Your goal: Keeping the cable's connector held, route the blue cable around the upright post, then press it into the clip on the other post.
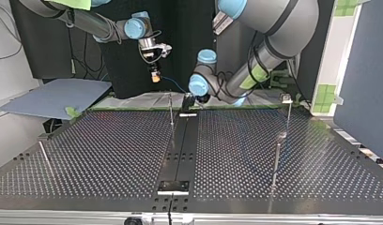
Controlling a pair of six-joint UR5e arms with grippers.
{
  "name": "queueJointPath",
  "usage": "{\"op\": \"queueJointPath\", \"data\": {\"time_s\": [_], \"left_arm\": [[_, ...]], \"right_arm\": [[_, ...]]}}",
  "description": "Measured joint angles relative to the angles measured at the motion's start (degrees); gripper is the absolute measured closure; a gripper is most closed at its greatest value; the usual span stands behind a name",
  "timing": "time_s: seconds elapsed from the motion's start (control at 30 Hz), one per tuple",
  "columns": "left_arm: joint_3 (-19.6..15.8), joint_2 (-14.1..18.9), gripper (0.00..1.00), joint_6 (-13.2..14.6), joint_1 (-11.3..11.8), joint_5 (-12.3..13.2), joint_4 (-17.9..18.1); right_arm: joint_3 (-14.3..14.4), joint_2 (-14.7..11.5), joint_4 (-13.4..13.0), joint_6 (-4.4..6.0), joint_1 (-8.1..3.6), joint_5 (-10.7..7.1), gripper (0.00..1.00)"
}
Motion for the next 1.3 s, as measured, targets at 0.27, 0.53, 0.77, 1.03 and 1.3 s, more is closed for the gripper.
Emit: {"op": "queueJointPath", "data": {"time_s": [0.27, 0.53, 0.77, 1.03, 1.3], "left_arm": [[0.6, -0.67, 0.01, -0.79, -2.18, 1.18, -1.16], [3.32, -3.28, 0.01, -1.92, -5.11, 2.25, -2.83], [3.58, -3.49, 0.01, -4.56, -5.62, 5.26, -1.28], [3.6, -3.52, 0.01, -5.31, -5.71, 7.83, -0.89], [3.6, -3.51, 0.01, -5.3, -5.78, 6.81, 0.02]], "right_arm": [[-0.01, 0.0, -0.04, 0.01, 0.0, -0.05, 1.0], [0.0, 0.0, 0.08, -0.23, 0.0, -0.06, 1.0], [0.01, 0.0, 0.09, -0.31, -0.01, -0.06, 1.0], [0.0, 0.0, -0.03, -0.32, -0.16, -0.06, 1.0], [-0.01, 0.0, -0.02, -0.32, -0.3, -0.06, 1.0]]}}
